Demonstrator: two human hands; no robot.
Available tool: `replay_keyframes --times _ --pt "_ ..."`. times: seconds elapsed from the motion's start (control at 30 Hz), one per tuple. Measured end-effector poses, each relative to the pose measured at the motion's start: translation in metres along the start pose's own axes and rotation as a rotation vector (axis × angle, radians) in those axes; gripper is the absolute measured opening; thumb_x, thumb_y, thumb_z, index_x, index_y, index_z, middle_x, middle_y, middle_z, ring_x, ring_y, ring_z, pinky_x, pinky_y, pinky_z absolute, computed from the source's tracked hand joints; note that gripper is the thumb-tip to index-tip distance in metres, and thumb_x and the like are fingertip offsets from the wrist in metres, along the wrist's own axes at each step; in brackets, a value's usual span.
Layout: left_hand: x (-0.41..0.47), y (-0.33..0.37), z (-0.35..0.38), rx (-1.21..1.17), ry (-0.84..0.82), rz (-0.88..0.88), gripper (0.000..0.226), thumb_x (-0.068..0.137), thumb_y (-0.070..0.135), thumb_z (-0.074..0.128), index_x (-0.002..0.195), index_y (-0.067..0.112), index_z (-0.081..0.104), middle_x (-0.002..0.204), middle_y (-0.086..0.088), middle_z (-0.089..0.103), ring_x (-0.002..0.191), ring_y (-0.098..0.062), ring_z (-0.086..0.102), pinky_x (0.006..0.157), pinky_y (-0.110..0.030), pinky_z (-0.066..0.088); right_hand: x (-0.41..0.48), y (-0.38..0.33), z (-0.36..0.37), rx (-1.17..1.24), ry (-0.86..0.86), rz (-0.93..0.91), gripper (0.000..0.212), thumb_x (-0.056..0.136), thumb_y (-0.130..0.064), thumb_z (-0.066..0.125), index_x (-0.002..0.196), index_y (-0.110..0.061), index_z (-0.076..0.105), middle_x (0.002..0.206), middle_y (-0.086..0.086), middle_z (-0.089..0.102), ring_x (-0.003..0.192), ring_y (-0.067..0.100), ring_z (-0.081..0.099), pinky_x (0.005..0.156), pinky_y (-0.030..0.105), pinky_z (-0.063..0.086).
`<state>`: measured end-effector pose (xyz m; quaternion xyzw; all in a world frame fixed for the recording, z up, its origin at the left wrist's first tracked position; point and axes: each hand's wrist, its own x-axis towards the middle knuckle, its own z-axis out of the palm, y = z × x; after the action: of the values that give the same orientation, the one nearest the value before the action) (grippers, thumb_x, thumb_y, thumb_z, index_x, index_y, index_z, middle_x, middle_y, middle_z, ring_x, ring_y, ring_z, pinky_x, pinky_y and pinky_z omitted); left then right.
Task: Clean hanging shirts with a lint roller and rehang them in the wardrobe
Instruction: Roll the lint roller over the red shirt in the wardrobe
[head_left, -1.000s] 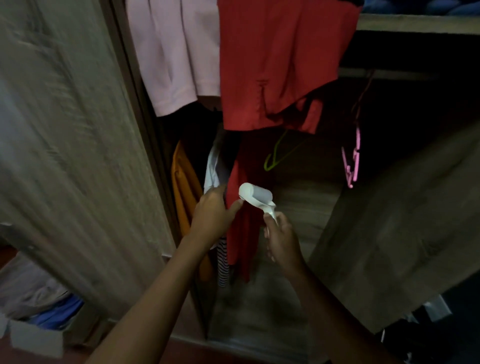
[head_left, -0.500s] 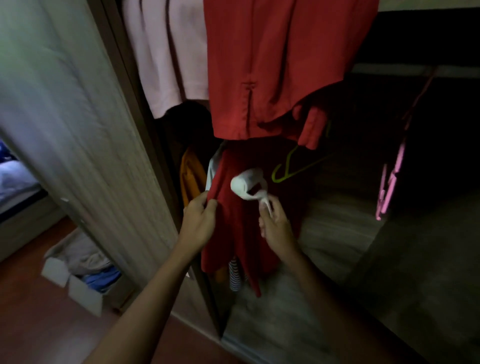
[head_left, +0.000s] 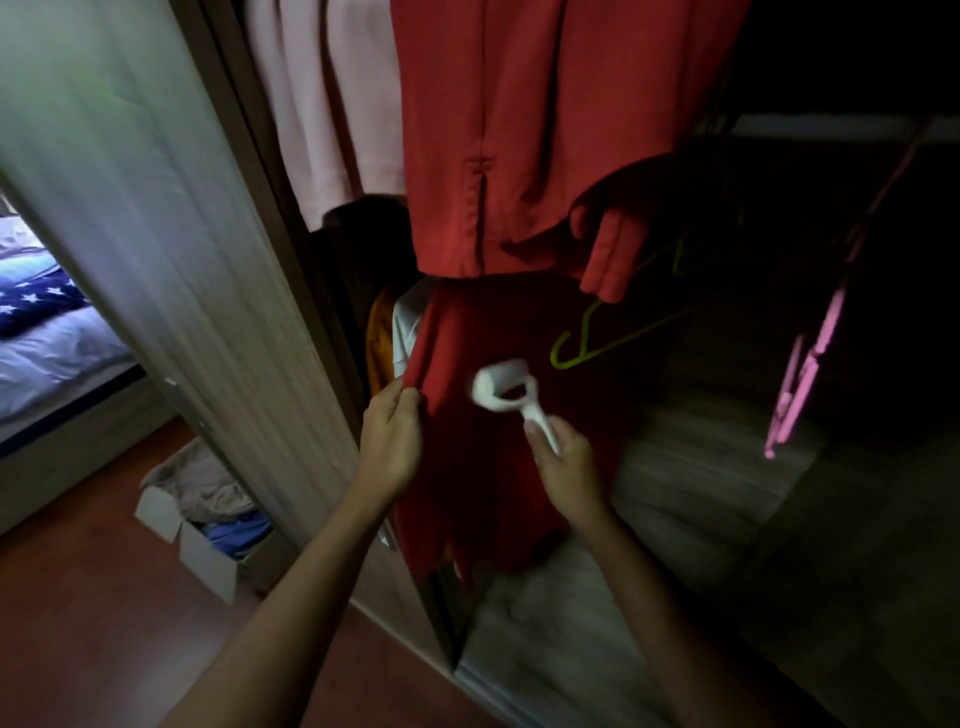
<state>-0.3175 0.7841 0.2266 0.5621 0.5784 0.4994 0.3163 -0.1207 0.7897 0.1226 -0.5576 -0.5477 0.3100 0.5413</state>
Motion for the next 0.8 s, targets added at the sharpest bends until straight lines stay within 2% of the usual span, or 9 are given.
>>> replay_keyframes --times 0.07,0.2,0.3,0.37,0.47,0.53,0.6,0.67,0.8 --pt "0.000 0.002 0.001 -0.007 -0.003 -0.012 0.026 0.087 0.026 0.041 0.061 0.022 0.041 0.059 0.000 0.041 0.054 -0.019 0.038 0.056 -0.041 0.032 0.009 -0.033 -0.006 0.123 0.037 -0.002 0.024 0.099 -0.029 0.058 0.074 -0.028 0.057 0.058 -0.008 0.049 0.047 0.004 0.045 0.047 0.019 0.037" --pt "-0.004 0.006 0.003 -0.042 -0.046 -0.004 0.029 0.090 0.026 0.038 0.062 0.021 0.042 0.059 -0.002 0.040 0.053 -0.020 0.037 0.055 -0.038 0.030 0.018 -0.050 -0.008 0.234 0.035 0.005 0.024 0.099 -0.035 0.056 0.078 -0.024 0.057 0.061 -0.004 0.051 0.048 0.008 0.047 0.045 0.022 0.039" --pt "-0.004 0.009 0.003 -0.082 -0.032 -0.008 0.027 0.086 0.029 0.039 0.060 0.025 0.042 0.059 -0.001 0.040 0.054 -0.020 0.036 0.057 -0.039 0.030 0.003 -0.016 0.001 0.166 -0.035 -0.024 0.019 0.099 -0.034 0.055 0.081 -0.031 0.057 0.061 -0.012 0.050 0.052 0.004 0.046 0.050 0.020 0.038" --pt "-0.004 0.009 0.002 -0.102 -0.032 -0.020 0.026 0.085 0.029 0.040 0.060 0.026 0.042 0.059 -0.001 0.040 0.055 -0.020 0.036 0.058 -0.040 0.030 -0.016 0.027 0.011 0.089 -0.116 0.060 0.020 0.100 -0.032 0.056 0.080 -0.027 0.057 0.062 -0.010 0.049 0.054 0.002 0.044 0.053 0.020 0.038" --pt "-0.004 0.010 -0.002 -0.104 -0.036 -0.021 0.027 0.086 0.029 0.039 0.059 0.026 0.041 0.057 0.002 0.038 0.053 -0.019 0.034 0.056 -0.036 0.028 -0.043 0.094 0.027 -0.091 -0.256 0.207 0.013 0.098 -0.030 0.059 0.090 -0.022 0.065 0.076 -0.007 0.061 0.065 0.000 0.055 0.066 0.023 0.042" --pt "-0.004 0.010 -0.004 -0.104 -0.032 -0.027 0.026 0.087 0.029 0.039 0.062 0.024 0.041 0.058 0.001 0.037 0.053 -0.019 0.034 0.055 -0.035 0.027 -0.053 0.122 0.034 -0.190 -0.371 0.302 0.015 0.098 -0.028 0.060 0.096 -0.015 0.066 0.085 -0.002 0.064 0.077 0.010 0.059 0.072 0.025 0.042" --pt "-0.005 0.011 -0.005 -0.100 -0.030 -0.030 0.029 0.093 0.024 0.038 0.063 0.023 0.040 0.057 0.002 0.036 0.050 -0.015 0.033 0.051 -0.031 0.026 -0.057 0.133 0.035 -0.257 -0.461 0.362 0.016 0.098 -0.026 0.060 0.099 -0.012 0.066 0.086 -0.001 0.061 0.081 0.014 0.058 0.066 0.020 0.041" --pt "-0.007 0.012 -0.007 -0.101 -0.032 -0.034 0.036 0.097 0.018 0.037 0.061 0.024 0.039 0.054 0.006 0.036 0.047 -0.011 0.032 0.048 -0.028 0.026 -0.055 0.139 0.031 -0.300 -0.476 0.405 0.018 0.098 -0.027 0.060 0.102 -0.010 0.066 0.089 0.001 0.060 0.083 0.014 0.057 0.058 0.015 0.038" --pt "-0.013 0.019 -0.007 -0.124 -0.019 -0.041 0.041 0.098 0.010 0.037 0.059 0.024 0.035 0.047 0.012 0.033 0.041 -0.004 0.029 0.041 -0.022 0.025 -0.032 0.133 0.018 -0.302 -0.347 0.381 0.028 0.096 -0.029 0.063 0.104 -0.002 0.068 0.091 0.006 0.065 0.084 0.019 0.061 0.069 0.023 0.040"
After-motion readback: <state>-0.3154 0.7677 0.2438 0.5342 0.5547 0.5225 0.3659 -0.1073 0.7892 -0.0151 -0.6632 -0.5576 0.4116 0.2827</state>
